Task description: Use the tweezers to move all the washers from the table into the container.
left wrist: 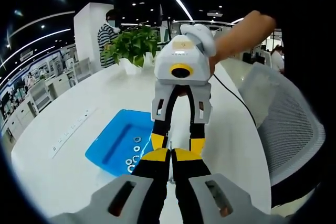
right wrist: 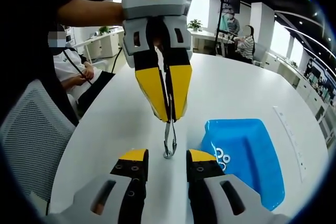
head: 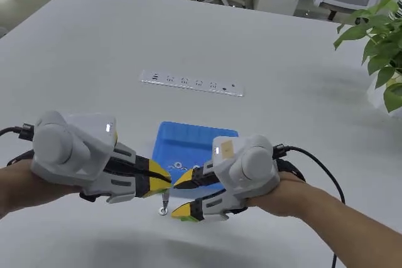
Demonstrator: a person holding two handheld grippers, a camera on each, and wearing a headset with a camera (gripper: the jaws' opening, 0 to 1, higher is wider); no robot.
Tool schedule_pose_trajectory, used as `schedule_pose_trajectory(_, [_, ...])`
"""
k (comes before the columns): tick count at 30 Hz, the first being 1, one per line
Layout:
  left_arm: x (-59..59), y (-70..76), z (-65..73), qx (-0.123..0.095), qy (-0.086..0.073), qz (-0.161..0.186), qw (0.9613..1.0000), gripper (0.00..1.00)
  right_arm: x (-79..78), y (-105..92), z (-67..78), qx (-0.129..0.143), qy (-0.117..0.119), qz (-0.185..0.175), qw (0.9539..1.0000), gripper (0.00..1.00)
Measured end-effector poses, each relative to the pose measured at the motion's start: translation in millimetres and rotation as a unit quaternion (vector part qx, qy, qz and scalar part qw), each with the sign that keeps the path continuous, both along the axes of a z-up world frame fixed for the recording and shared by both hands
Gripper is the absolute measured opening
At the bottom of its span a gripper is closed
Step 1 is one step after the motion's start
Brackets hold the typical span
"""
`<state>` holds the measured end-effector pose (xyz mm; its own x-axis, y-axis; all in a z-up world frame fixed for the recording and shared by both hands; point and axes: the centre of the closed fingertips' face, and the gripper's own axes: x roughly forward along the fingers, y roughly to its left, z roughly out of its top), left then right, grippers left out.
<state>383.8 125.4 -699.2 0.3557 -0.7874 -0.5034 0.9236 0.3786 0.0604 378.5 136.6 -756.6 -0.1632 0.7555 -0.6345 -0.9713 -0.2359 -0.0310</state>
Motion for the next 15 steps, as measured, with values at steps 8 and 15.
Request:
schedule_pose_trajectory(8, [0.2,1.1,-1.2,0.003,0.001,0.000,1.0000,0.05,-0.7,-0.5,-1.3,-0.001,0.001,0.001,1.0000,0.30])
schedule_pose_trajectory(15, [1.0,3.1,-2.3,0.006,0.001,0.002,1.0000,0.05,0.1,4.0,-3.4,0.001,0.002,0.003,1.0000,0.28])
